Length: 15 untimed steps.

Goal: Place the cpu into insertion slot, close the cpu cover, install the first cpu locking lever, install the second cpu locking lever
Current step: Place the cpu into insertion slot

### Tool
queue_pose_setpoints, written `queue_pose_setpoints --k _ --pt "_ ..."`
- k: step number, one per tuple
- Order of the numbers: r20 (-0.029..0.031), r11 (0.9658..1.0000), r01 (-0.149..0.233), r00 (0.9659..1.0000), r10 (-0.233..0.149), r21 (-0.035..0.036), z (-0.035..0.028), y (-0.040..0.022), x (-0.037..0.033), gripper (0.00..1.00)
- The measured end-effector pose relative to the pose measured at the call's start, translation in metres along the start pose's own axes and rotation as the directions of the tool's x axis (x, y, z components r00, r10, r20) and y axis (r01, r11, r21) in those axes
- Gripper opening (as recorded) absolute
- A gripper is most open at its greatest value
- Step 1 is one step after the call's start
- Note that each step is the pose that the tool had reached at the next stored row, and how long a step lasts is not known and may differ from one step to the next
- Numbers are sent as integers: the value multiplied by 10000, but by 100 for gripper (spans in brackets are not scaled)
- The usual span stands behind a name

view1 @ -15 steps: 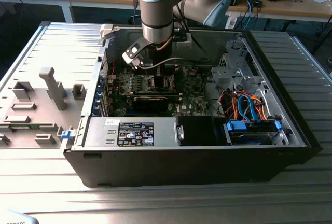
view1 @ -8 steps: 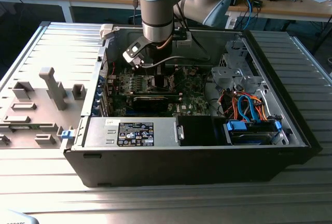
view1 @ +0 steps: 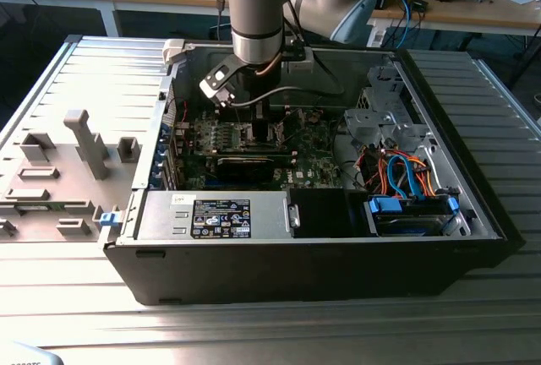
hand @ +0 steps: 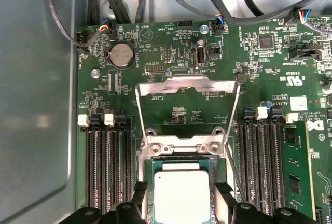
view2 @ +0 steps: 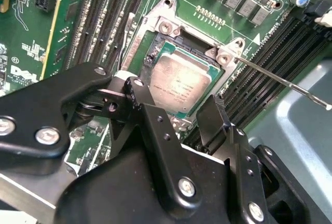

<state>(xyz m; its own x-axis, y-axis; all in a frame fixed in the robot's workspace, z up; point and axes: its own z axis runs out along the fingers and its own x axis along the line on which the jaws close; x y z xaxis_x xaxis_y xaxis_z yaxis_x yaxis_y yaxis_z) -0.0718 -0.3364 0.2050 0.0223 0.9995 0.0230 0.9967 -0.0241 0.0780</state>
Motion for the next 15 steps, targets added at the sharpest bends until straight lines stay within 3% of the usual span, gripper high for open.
queue_pose_setpoints --k 5,10,15 --pt "0 10000 2 10000 -2 18 6 4 -13 61" --pt "30 10000 1 10000 -1 92 40 17 -11 61" --pt "37 10000 2 10000 -3 90 45 18 -15 61"
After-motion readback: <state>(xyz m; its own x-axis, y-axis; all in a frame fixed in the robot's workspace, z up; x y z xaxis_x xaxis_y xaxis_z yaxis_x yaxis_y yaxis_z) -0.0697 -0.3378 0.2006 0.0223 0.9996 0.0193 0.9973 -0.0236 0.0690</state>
